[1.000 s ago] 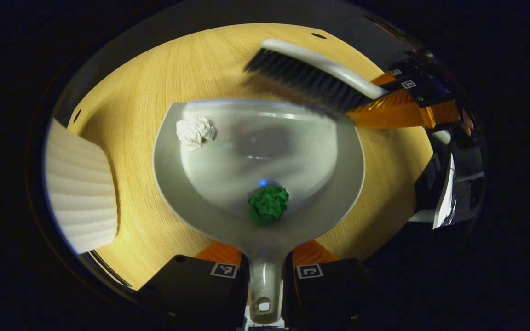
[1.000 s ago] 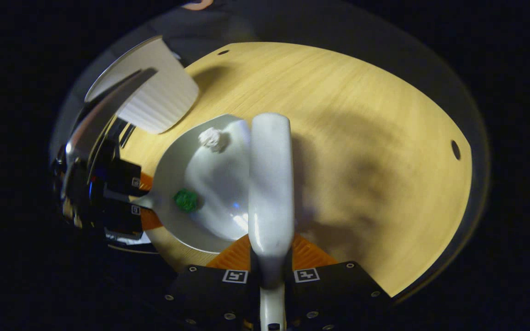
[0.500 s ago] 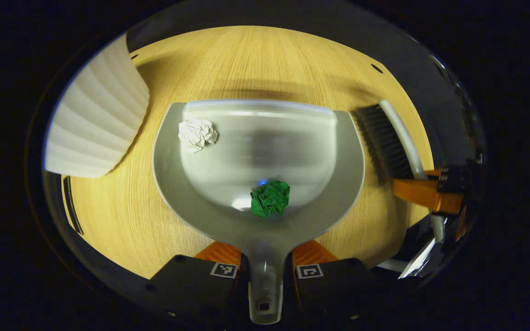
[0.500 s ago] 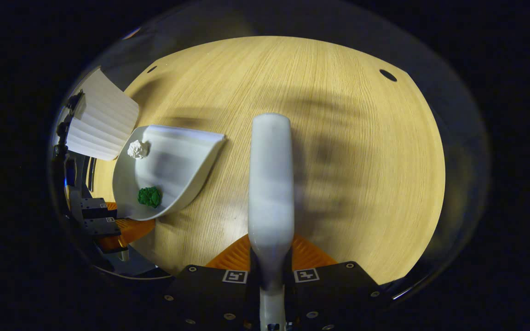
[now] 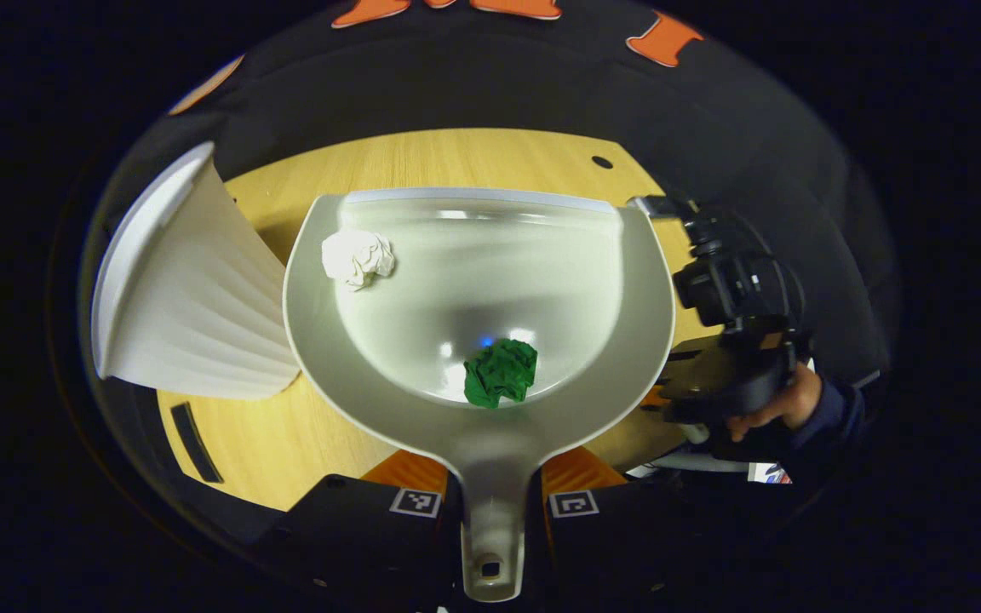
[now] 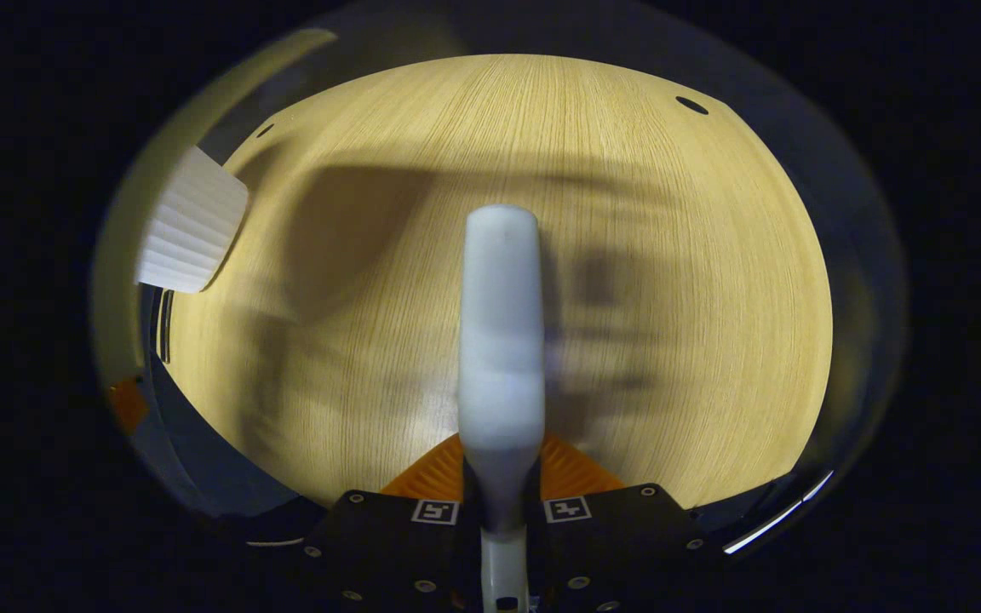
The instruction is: Pick up the small broom and dustpan from the desktop, sweep the trash into the dustpan with the broom, and then empty the trash into the garbage bin.
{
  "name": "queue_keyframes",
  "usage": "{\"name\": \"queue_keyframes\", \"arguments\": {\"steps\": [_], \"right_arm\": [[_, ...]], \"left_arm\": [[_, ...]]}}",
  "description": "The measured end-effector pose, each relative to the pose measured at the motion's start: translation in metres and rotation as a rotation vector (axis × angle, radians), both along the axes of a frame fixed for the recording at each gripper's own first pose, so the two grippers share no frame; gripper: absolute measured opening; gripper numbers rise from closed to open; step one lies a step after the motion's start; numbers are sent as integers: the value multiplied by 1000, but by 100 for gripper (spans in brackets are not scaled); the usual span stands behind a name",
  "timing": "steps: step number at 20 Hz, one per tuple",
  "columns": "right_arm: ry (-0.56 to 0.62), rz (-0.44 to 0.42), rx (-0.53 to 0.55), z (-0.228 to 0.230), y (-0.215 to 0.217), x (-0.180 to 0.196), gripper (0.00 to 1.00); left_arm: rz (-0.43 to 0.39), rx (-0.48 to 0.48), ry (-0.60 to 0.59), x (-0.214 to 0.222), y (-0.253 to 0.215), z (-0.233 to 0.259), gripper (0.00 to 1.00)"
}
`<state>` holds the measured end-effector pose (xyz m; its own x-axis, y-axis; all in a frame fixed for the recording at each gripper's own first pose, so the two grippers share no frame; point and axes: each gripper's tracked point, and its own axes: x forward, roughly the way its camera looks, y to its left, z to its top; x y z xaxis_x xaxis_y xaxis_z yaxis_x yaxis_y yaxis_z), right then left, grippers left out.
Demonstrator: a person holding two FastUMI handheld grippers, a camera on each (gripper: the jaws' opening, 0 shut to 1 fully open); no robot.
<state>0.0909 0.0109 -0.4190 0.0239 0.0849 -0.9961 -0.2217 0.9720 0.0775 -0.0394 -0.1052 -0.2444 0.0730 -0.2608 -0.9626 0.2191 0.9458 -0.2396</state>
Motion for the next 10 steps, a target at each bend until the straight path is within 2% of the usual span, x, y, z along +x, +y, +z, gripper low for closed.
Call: {"name": "queue_keyframes", "arguments": {"steps": [3,5,8,10], "right_arm": [[11,10,-16,-5,5,-11,22],[13,17,-3,-5,8,-13,22],[13,37,-12,-6,7,-14,22],[14,39,-9,-6,6,-17,22]], "left_arm": [[22,-32,-79,34,16,61,32],[95,-28,-120,64,51,98,32],[194,131,-178,92,134,118,31],[236,237,-166,91,186,115,32]]}}
